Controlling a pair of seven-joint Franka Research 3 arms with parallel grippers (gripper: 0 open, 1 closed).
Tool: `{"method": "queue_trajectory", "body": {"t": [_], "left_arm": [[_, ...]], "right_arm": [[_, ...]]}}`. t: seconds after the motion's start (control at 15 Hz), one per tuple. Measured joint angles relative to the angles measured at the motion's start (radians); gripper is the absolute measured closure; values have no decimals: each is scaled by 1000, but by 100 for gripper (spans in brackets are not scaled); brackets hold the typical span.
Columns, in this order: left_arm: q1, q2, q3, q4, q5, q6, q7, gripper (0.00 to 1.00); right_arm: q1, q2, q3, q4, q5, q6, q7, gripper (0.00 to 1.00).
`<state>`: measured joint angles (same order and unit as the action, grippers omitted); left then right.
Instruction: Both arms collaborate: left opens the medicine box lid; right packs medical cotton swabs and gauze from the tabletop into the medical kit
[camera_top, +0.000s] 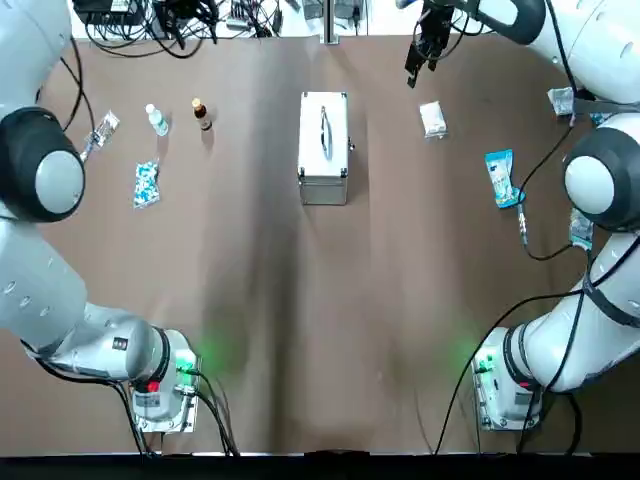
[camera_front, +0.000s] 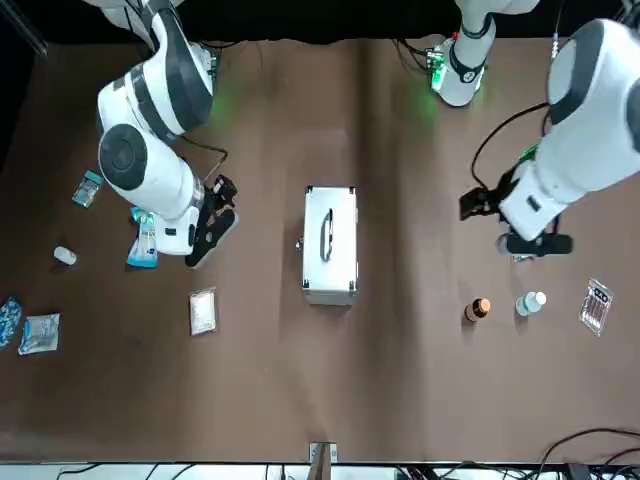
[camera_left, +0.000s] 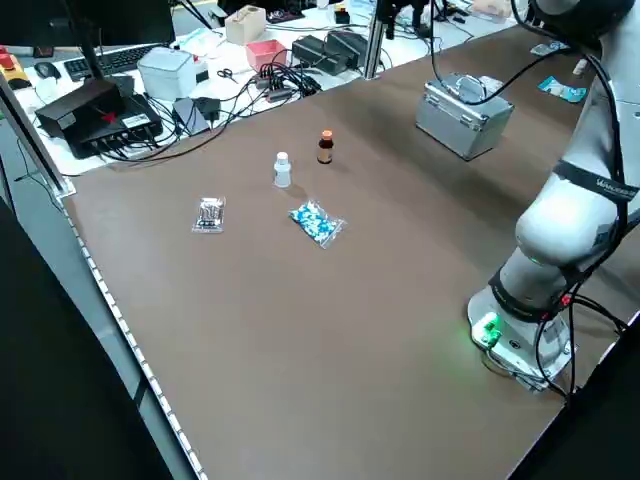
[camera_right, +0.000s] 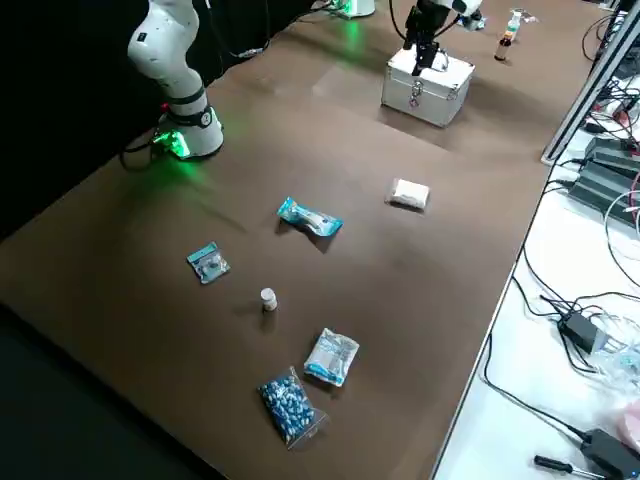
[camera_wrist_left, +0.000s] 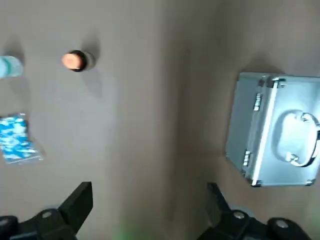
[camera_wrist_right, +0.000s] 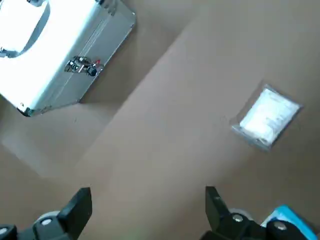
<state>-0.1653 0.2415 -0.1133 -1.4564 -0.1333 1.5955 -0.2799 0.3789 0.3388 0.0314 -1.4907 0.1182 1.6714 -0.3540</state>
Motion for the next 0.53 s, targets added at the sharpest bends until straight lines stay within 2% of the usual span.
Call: {"method": "queue_trajectory", "body": {"t": [0.33, 0.53], "left_arm": [[-83, 45, -3, 0, -11, 107, -119, 0], [-137, 74, -5, 0, -11, 152, -136, 0]], "right_arm": [[58, 38, 1, 1, 8, 72, -221, 0], [61, 73, -2, 1, 37, 100, -343, 0]]}}
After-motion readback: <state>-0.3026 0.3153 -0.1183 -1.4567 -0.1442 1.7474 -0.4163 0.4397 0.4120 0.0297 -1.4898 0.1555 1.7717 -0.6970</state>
